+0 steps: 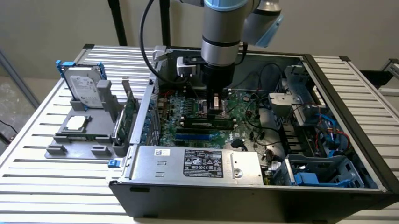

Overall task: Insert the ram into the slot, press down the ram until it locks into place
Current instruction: 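Press down the ram until it locks into place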

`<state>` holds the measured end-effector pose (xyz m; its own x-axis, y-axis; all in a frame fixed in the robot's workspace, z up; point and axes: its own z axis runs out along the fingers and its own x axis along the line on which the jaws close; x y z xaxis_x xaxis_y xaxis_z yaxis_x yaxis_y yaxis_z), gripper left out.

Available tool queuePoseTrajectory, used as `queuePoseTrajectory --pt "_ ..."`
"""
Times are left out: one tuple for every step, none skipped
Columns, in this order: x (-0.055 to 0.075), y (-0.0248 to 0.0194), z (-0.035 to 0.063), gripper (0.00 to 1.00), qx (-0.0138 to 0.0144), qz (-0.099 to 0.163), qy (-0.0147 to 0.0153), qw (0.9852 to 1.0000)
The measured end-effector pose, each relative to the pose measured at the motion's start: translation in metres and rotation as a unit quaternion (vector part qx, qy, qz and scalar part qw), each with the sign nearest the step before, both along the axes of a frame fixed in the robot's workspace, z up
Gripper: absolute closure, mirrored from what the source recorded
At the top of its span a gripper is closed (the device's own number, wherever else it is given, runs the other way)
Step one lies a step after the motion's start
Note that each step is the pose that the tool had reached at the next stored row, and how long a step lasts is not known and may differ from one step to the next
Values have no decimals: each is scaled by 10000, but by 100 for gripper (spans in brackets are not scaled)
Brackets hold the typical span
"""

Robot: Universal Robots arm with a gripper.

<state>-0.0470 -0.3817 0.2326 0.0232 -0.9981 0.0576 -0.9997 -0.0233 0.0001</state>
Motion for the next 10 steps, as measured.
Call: queuePoseTrajectory --pt "0 0 -7 89 1 -7 0 10000" --pt "1 0 -15 89 1 -12 0 10000" --pt "1 0 -22 89 -1 -18 0 10000" --pt "1 -1 -29 89 -4 -23 1 10000" --pt "0 -2 -38 89 -6 -28 3 10000" --pt "1 0 -52 89 -1 -32 2 10000" --pt "1 -1 -64 89 -3 -36 2 10000" --pt "0 -1 -75 89 -5 -40 2 10000" --pt "1 -1 -83 89 -4 -43 2 10000" --pt "1 -1 -85 89 -3 -46 1 10000"
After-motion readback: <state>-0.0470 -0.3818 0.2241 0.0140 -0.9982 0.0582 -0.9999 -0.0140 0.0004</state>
